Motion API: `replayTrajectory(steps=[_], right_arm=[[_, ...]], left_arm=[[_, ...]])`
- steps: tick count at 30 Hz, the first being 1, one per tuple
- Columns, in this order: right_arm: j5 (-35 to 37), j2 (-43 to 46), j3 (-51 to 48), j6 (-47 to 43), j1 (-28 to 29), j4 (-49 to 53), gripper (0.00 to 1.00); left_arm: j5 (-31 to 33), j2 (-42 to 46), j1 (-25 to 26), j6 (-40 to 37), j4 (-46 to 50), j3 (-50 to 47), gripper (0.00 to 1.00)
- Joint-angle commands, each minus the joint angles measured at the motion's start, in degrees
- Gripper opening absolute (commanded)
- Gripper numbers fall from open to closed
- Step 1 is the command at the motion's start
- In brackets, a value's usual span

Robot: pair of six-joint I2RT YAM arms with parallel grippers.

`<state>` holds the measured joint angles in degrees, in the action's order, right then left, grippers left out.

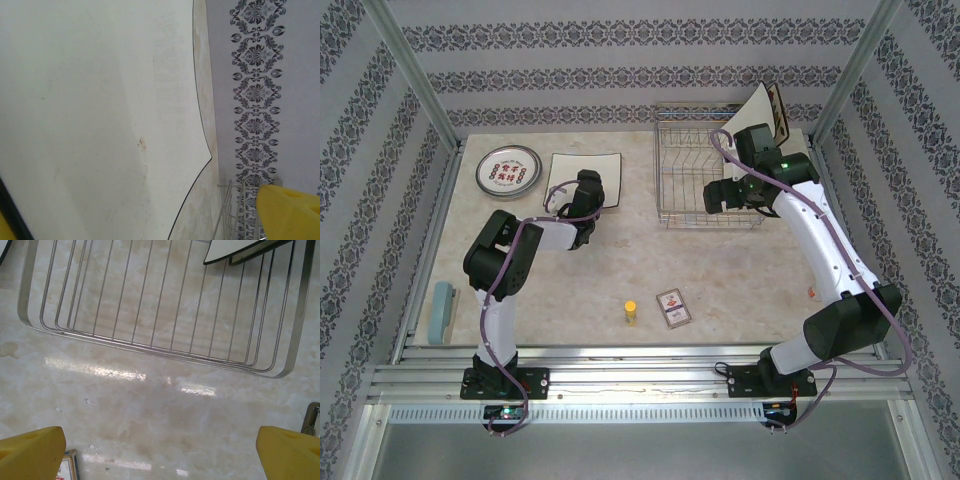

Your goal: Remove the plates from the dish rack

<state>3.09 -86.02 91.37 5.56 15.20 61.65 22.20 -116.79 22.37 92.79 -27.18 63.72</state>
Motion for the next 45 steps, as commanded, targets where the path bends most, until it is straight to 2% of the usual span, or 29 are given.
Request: replayTrajectory(steps=[1,7,11,33,36,40,44,45], right_arm=[[-1.5,0.4,-0.2,-0.6,-0.1,-0.8,0.98],[-2.2,0.7,-0.6,0.1,0.2,-1.7,0.98],[-2.5,1.5,-2.0,0.5,0.2,-2.9,0.98],[-5.7,4.7,-7.2,0.7,-2.6,-7.5,0.98],[-5.3,5.0,-7.1,0.4,-2.7,-7.2,0.98],[-4.7,5.8,-7.7,0.2,-3.6,-8.4,0.98],[-4.8,5.8,-7.9,0.8,-5.4,-11.4,0.98],[-4.9,5.4,-7.6,0.8,-5.8,-11.8,0.98]], left_arm=[[-0.1,1.8,-0.8,-4.1,7.9,2.4,1.0],[1.6,5.2,-0.8,-7.8,21.3,6.5,1.0],[0.3,5.6,-0.5,-10.1,24.3,8.3,1.0],[-1.0,3.1,0.1,-16.1,24.5,11.4,1.0],[1.3,6.0,0.7,-26.2,26.4,13.6,1.0],[3.5,14.3,1.1,-47.1,29.8,14.7,1.0],[-1.7,25.9,0.1,-66.1,34.4,11.5,1.0],[-3.4,28.6,-0.3,-68.5,37.0,10.9,1.0]])
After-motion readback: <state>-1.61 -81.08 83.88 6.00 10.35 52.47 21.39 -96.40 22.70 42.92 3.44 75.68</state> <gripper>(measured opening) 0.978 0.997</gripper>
